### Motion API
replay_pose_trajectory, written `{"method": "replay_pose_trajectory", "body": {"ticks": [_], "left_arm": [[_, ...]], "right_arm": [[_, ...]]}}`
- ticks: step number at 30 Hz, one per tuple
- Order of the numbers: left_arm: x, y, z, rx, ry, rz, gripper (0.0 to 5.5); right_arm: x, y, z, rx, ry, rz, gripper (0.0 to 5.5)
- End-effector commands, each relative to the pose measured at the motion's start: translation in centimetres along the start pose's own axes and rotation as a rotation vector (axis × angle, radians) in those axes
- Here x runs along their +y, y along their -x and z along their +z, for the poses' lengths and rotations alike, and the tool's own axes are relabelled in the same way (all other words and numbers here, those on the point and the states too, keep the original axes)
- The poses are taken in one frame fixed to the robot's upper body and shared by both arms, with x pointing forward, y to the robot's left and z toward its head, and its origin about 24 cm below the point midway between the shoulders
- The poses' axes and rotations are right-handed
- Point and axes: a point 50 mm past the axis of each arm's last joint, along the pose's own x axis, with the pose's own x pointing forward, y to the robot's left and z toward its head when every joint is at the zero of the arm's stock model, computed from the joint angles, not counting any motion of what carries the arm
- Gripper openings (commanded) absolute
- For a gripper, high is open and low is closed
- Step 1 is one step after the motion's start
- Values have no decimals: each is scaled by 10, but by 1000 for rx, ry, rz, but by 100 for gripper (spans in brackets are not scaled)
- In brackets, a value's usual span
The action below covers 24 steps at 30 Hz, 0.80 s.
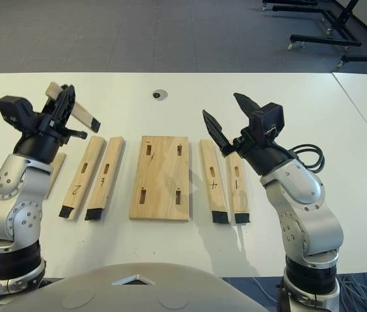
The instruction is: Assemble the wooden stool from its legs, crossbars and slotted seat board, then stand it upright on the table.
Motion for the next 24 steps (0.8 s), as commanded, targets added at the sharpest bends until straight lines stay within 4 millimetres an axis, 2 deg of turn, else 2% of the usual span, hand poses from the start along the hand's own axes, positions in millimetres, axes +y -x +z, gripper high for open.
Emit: {"method": "replay_pose_trajectory", "body": {"ticks": [1, 7, 11, 16, 24], "left_arm": [[9, 15, -7, 43, -68, 4, 39], [21, 26, -29, 133, -92, 38, 39], [19, 40, -37, 168, -82, 76, 39], [14, 48, -38, 170, -82, 108, 39], [23, 43, -39, 161, -115, 137, 39]], "right_arm": [[8, 1, 0, -3, -16, -38, 390], [11, 0, -3, -10, -16, -72, 390], [8, 0, -2, -4, 0, -68, 390], [7, -1, -1, 9, 13, -47, 390], [5, -4, 1, -3, -10, -44, 390]]}}
